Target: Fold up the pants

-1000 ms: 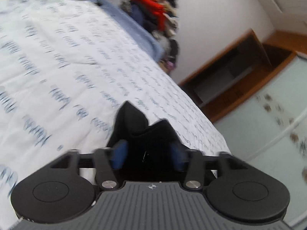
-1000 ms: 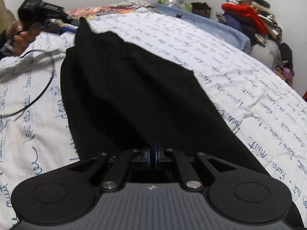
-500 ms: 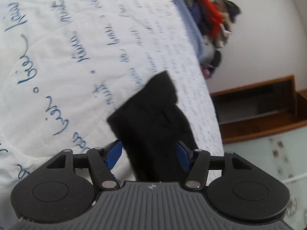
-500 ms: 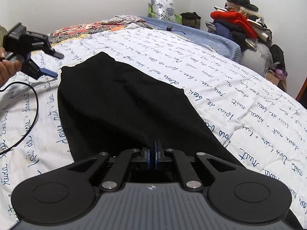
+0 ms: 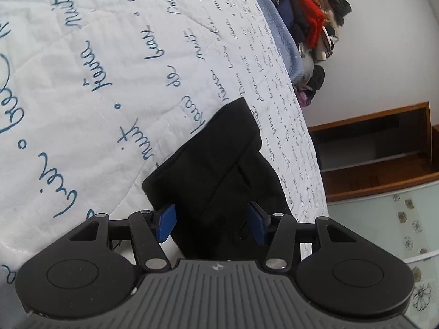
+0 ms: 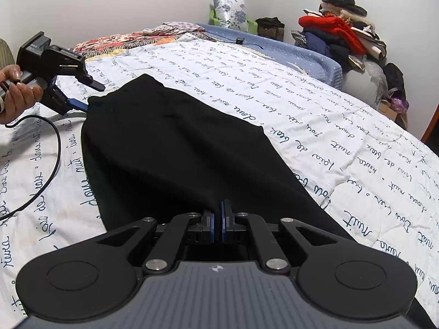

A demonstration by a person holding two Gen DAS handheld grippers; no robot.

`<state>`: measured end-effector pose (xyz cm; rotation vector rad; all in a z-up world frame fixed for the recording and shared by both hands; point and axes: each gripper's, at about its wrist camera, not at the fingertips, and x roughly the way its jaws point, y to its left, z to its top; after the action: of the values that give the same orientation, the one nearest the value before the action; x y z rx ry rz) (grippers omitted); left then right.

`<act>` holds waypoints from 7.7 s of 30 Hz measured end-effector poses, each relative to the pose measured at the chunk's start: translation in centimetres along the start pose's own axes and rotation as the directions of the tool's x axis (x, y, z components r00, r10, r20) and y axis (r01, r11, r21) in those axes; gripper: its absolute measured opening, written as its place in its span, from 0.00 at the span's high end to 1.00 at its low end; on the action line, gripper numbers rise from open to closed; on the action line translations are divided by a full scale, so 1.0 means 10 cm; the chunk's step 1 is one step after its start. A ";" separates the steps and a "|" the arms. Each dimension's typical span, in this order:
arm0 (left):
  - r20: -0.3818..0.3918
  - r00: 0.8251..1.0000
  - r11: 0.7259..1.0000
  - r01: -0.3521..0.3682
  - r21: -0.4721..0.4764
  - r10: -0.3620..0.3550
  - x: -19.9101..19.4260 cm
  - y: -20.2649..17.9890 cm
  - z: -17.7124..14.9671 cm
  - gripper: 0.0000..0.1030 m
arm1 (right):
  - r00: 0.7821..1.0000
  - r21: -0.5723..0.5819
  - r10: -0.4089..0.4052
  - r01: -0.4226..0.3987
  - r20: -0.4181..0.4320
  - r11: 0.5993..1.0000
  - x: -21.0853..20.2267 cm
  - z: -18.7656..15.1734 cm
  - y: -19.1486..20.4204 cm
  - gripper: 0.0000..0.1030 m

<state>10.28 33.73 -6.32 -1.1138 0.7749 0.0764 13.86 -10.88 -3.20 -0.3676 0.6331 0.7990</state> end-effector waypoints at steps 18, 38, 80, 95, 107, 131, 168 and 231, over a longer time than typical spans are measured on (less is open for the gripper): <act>-0.024 0.996 0.988 -0.080 0.135 0.084 0.01 0.07 -0.03 0.77 | 0.999 -0.045 -0.015 0.013 -0.051 0.999 -0.02 -0.40 0.37 0.95; 0.231 0.959 0.746 -0.033 0.665 -0.164 -0.11 -1.08 -1.91 0.38 | 0.917 0.920 -0.371 0.014 0.144 0.393 -1.85 -1.55 -1.65 0.16; -0.234 0.967 0.714 0.237 0.659 -0.104 0.88 -1.61 -2.55 0.08 | 0.878 0.988 -0.475 -0.115 0.053 -0.102 -2.30 -3.11 -1.73 0.96; -0.202 0.970 0.601 0.242 0.762 -0.135 0.79 -1.77 -2.87 0.08 | 0.803 0.976 -0.586 -0.198 0.110 -0.088 -2.59 -3.26 -1.51 0.88; -0.176 0.973 0.457 0.225 0.861 -0.147 1.34 -1.97 -3.28 0.08 | 0.882 0.944 -0.423 -0.070 0.210 0.322 -2.10 -1.91 -1.52 0.48; -0.208 0.959 0.544 0.280 0.791 -0.191 1.49 -1.67 -3.17 0.01 | 0.845 0.816 0.514 -0.399 0.149 0.419 0.98 0.41 -1.95 0.34; -0.227 0.946 0.589 0.322 0.741 -0.231 1.49 -1.63 -3.08 0.01 | 0.870 0.728 0.491 -0.362 0.040 0.582 1.57 0.53 -1.60 0.97; -0.212 0.953 0.579 0.300 0.758 -0.216 1.54 -1.63 -3.10 0.01 | 0.773 0.977 -0.634 -0.118 -0.022 -0.178 -2.62 -3.20 -1.61 0.94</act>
<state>12.45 -4.39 -9.38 -0.3562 0.6120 -0.5426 -0.08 -52.59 -9.26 1.2015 0.4292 -0.3037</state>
